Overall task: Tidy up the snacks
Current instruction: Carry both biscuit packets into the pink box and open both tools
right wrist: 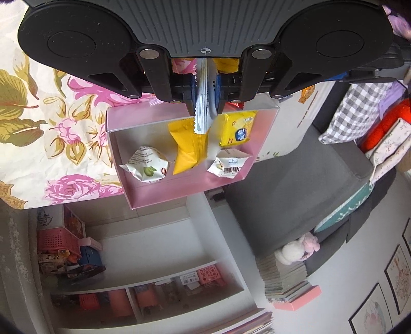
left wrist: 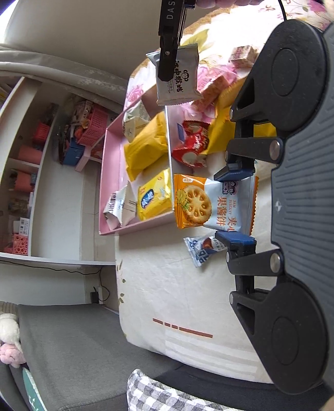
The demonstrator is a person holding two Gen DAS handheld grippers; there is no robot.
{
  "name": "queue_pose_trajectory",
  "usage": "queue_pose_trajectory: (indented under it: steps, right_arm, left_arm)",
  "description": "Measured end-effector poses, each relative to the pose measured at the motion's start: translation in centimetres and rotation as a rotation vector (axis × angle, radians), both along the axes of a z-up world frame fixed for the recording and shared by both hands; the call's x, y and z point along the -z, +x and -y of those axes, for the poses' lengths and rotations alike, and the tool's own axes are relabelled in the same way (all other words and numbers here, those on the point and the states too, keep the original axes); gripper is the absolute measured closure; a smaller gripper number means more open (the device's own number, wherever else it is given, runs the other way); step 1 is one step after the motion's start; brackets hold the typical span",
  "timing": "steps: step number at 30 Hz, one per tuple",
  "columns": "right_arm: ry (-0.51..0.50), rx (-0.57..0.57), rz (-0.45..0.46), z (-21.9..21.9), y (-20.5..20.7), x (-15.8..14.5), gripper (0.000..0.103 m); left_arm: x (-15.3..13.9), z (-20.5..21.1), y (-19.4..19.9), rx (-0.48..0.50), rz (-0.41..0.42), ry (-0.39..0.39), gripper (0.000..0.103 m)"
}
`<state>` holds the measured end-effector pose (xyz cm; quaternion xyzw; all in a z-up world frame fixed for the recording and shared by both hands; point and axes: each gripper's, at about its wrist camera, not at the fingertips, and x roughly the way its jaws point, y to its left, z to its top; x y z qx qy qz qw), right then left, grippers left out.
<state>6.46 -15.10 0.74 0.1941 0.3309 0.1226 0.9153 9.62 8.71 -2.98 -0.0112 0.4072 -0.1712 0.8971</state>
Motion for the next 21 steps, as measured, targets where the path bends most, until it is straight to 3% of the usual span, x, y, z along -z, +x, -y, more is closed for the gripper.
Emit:
queue_pose_trajectory:
  steps: [11, 21]
  right_arm:
    - [0.067, 0.108, 0.035, 3.6, 0.9, -1.6, 0.09]
    - [0.108, 0.188, 0.031, 5.0, 3.1, -1.0, 0.09]
  left_arm:
    - [-1.5, 3.1, 0.4, -0.037, 0.041, -0.025, 0.066]
    - [-1.4, 6.8, 2.3, -0.069, 0.041, -0.039, 0.066]
